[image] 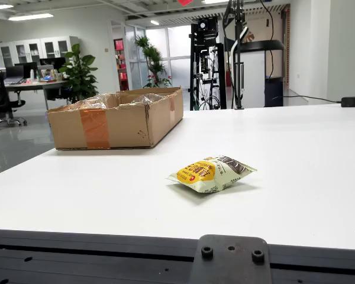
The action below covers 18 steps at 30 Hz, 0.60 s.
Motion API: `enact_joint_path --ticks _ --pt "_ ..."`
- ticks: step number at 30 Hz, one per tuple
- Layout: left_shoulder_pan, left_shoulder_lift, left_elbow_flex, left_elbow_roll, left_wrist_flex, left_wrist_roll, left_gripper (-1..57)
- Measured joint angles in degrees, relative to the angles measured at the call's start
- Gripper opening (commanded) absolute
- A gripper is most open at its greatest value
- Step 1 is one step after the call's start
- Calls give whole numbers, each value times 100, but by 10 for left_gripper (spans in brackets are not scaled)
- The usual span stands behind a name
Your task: Grasp a snack and put it in the bin.
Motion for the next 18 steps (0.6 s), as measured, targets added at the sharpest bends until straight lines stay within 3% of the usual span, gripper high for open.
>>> enact_joint_path --ticks 9,18 --pt "88 148 11 212 341 -1974 407" --pt "46 687 -24 265 682 -3462 443"
